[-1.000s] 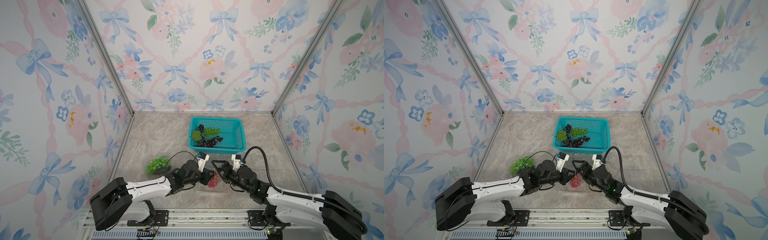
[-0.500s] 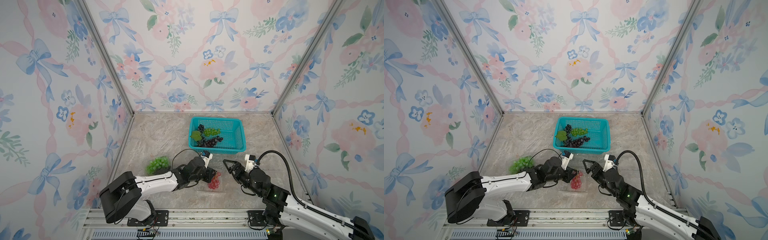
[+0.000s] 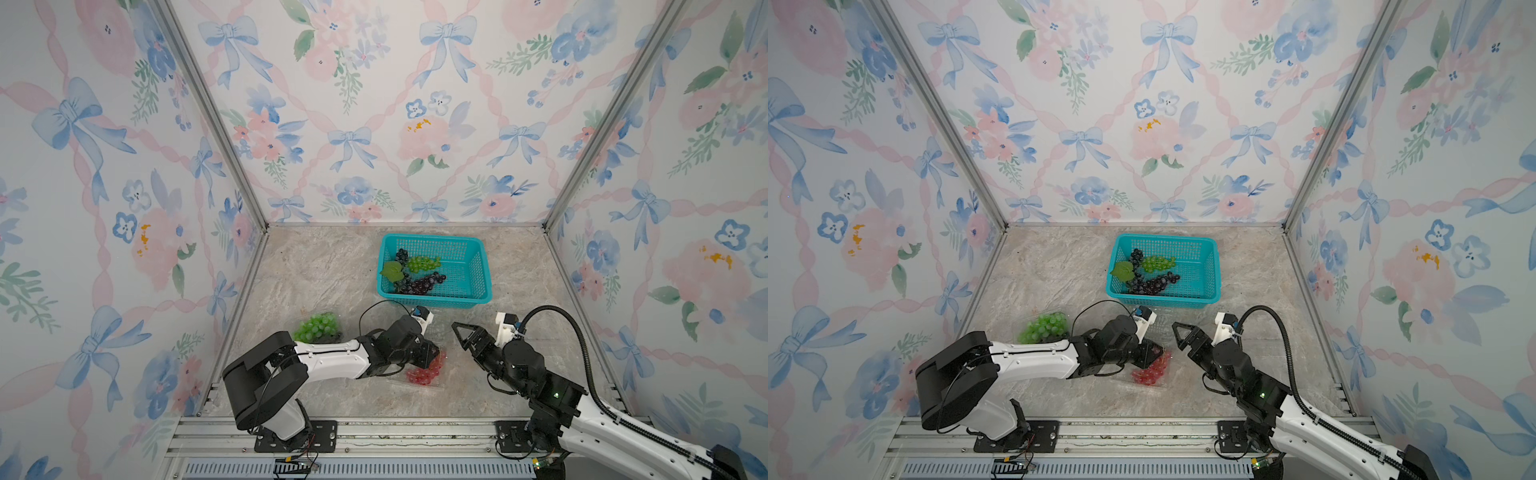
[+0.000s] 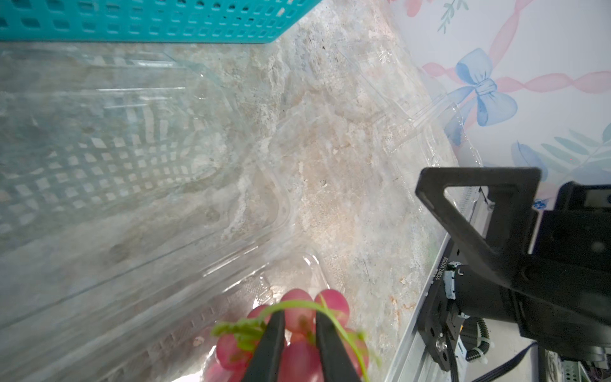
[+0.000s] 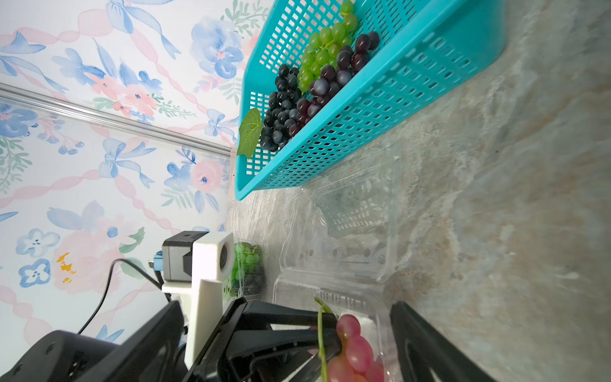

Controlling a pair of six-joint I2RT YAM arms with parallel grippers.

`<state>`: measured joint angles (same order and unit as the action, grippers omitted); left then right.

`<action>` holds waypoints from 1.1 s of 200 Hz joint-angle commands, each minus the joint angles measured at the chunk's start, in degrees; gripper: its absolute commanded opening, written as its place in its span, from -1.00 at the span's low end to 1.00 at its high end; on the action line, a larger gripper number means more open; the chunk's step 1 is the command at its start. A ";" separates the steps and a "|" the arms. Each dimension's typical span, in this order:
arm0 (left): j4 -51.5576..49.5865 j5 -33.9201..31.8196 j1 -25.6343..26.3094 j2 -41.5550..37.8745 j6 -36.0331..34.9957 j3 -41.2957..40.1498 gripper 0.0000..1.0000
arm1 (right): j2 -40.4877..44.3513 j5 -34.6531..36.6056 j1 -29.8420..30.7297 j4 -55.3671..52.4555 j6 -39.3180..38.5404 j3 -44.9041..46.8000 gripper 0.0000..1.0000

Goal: Pack grapes into containers
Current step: Place the grape into the packing box, then move the packing box to the center of the board.

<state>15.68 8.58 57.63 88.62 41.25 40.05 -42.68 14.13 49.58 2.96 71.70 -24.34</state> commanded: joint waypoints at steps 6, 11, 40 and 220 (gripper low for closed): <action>-0.83 -0.62 0.00 0.28 0.56 2.05 -0.04 | -0.04 -0.16 -0.75 -2.53 -2.08 0.13 0.94; -0.87 -0.71 0.02 -0.08 0.78 2.26 -0.03 | -0.08 -0.11 -0.88 -2.92 -2.52 -0.19 0.94; -1.24 -0.79 -0.46 -2.76 2.45 4.25 0.07 | -1.37 0.80 -0.97 -7.84 -6.63 -3.92 0.94; -14.90 -15.11 -11.75 -19.58 17.99 -9.07 0.14 | -47.51 -14.00 -19.08 -18.18 -41.04 -50.49 0.54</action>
<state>2.04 -6.22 46.09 69.38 55.88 31.64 -82.06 6.07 33.39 -12.88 36.69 -69.80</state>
